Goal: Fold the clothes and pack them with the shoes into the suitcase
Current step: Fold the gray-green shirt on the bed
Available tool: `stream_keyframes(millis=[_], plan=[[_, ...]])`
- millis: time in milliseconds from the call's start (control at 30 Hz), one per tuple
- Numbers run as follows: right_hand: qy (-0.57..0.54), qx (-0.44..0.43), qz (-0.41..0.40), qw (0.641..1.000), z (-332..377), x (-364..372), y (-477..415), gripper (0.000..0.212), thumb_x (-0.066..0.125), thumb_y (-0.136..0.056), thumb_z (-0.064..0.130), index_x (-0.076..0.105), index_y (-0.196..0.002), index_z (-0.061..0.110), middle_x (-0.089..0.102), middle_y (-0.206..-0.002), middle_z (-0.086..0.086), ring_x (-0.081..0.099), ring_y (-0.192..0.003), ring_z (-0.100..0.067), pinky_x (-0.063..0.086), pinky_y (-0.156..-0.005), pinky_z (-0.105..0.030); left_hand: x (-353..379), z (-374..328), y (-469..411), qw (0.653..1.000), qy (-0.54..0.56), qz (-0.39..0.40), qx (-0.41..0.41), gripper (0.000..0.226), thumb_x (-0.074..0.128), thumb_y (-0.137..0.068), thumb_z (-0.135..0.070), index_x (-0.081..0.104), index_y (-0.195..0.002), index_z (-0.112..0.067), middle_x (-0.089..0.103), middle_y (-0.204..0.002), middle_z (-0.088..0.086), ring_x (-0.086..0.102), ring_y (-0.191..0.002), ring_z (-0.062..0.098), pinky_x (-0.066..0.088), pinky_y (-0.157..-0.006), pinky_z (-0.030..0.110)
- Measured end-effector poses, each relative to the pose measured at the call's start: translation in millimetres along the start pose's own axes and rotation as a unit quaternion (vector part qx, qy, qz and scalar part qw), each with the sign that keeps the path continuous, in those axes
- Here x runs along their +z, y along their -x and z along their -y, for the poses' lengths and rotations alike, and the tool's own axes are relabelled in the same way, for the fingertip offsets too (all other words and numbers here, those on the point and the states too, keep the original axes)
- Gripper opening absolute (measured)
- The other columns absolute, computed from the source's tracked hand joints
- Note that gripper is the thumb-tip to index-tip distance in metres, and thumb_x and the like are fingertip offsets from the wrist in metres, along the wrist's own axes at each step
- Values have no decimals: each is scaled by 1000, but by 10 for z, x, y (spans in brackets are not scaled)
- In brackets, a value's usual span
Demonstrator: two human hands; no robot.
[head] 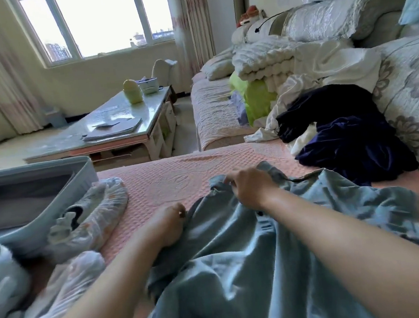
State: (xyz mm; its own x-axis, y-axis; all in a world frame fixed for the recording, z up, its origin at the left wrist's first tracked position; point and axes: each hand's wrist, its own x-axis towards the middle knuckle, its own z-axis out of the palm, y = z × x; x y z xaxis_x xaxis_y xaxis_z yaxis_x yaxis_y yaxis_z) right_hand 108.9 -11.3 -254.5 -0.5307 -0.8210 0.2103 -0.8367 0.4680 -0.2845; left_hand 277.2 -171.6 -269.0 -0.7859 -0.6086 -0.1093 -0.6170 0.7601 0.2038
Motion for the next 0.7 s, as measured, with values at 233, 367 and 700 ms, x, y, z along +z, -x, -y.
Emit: stream_keyframes(millis=[233, 367, 700], plan=[[70, -63, 29, 995, 501, 451, -256, 42, 48, -101, 15, 55, -136, 38, 52, -141, 5, 62, -115, -28, 57, -85, -44, -232, 254, 232, 997, 7, 73, -17, 47, 60, -92, -50, 60, -127, -18, 63, -126, 5, 57, -113, 25, 43, -92, 29], [204, -15, 144, 968, 609, 526, -427, 58, 52, -95, 7, 40, -146, 32, 39, -146, -2, 54, -126, -34, 56, -87, -47, -327, 295, 217, 998, -32, 46, -7, 35, 60, -94, -26, 63, -127, -18, 62, -128, 9, 58, -114, 28, 45, -93, 30], [73, -11, 54, 996, 578, 622, -663, 21, 51, -95, 12, 62, -113, 15, 63, -116, -13, 60, -102, -32, 52, -90, -40, -596, 754, 33, 966, -157, -150, -140, 25, 57, -96, -22, 63, -119, -16, 65, -118, 9, 64, -106, 28, 47, -73, 34]])
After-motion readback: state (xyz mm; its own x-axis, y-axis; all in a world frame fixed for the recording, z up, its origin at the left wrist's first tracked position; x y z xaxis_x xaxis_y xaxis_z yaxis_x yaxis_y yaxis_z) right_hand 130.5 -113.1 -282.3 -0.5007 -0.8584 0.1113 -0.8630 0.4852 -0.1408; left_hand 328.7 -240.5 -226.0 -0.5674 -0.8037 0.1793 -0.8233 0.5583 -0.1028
